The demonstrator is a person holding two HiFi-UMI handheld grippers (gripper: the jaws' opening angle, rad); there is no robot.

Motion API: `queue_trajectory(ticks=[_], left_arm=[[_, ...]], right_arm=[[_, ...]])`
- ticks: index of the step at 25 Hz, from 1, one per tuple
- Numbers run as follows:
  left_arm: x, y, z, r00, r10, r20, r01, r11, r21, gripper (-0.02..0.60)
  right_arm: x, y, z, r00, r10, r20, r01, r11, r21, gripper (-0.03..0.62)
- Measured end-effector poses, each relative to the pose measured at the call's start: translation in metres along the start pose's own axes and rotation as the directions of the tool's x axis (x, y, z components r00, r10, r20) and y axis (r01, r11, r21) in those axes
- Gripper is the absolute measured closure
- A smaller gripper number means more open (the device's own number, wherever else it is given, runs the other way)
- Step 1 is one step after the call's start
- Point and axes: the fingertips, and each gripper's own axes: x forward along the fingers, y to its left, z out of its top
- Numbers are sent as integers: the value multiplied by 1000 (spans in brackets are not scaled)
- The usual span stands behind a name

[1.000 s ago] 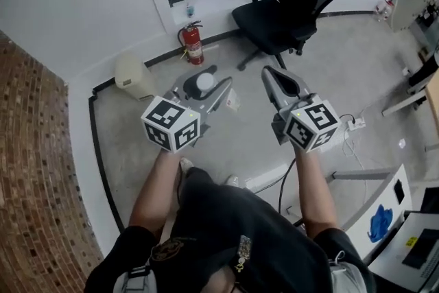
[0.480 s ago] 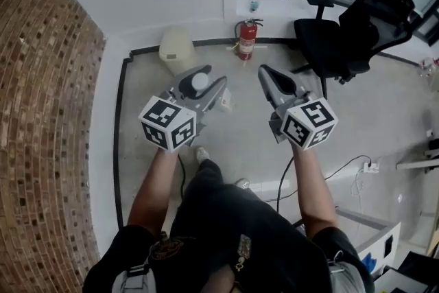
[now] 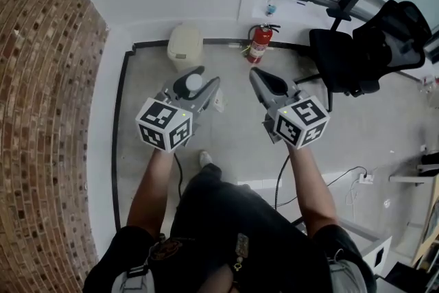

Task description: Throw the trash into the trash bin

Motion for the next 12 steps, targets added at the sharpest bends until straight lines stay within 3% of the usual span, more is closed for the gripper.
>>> queue_trajectory(ticks=[7, 12], left_arm=[[2, 62, -1, 1000, 11, 2, -11, 1000, -15, 397], [2, 103, -9, 998, 57, -3, -57, 997, -46, 397]], right_arm=[[71, 4, 3, 998, 22, -67, -24, 999, -33, 591], [116, 6, -6, 990, 73, -117, -78, 996, -38, 591]])
